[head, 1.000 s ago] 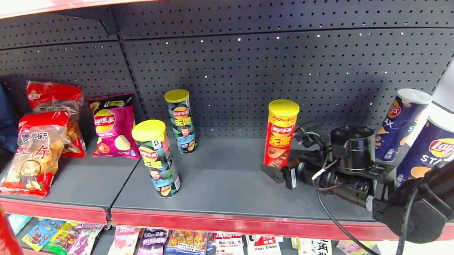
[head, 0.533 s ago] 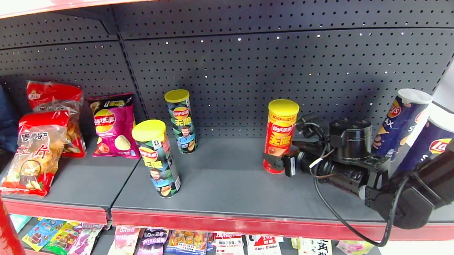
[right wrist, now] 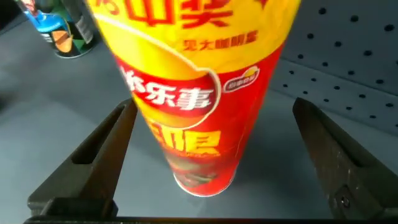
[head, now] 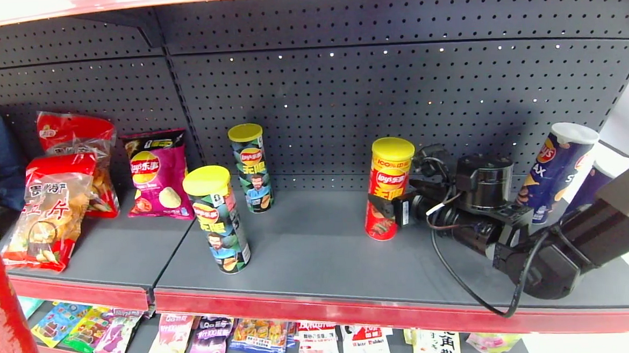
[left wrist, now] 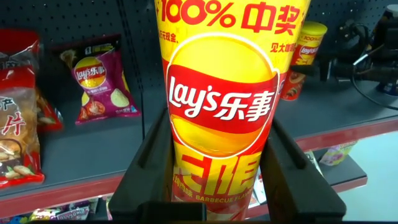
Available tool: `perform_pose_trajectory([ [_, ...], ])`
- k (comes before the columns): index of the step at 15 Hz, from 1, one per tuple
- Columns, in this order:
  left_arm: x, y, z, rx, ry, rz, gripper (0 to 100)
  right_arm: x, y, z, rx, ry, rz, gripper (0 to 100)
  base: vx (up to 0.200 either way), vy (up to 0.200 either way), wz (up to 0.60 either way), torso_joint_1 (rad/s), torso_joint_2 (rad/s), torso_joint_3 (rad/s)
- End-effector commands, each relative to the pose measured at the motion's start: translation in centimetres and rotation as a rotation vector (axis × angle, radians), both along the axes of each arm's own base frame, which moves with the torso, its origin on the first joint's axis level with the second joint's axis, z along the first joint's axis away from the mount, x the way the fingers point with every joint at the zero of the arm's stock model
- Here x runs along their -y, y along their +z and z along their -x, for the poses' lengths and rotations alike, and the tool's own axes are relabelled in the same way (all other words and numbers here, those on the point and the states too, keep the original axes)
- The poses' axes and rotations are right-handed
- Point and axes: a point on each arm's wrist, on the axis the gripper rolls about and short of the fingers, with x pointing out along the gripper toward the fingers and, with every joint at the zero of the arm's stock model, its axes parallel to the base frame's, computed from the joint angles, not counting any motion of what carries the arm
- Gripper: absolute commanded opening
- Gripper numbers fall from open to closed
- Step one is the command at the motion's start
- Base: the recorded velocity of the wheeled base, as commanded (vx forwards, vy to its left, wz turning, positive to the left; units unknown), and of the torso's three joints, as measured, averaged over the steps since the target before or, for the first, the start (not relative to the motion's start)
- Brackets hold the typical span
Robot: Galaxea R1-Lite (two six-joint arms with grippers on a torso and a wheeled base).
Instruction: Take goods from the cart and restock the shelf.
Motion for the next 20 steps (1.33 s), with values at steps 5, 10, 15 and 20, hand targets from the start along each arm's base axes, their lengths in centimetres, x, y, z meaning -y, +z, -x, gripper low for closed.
perform_pose_trajectory([
  [5,0.0,0.2,-0.3,-0.006,0.0,0.001,0,-0.5,0.1,-1.2,0.025,-0.019,-0.007,100,0.0,0.0,0.0,0.0,0.0,0.0],
  [10,0.0,0.2,-0.5,-0.014,-0.009,0.002,0,-0.8,0.1,-1.9,0.038,-0.041,-0.005,100,0.0,0.0,0.0,0.0,0.0,0.0],
  [15,0.0,0.2,-0.5,-0.014,-0.009,0.002,0,-1.3,-0.4,-2.7,0.042,-0.053,-0.004,100,0.0,0.0,0.0,0.0,0.0,0.0],
  [20,0.0,0.2,-0.5,-0.014,-0.021,0.002,0,-1.7,-0.6,-2.9,0.042,-0.047,-0.004,100,0.0,0.0,0.0,0.0,0.0,0.0],
])
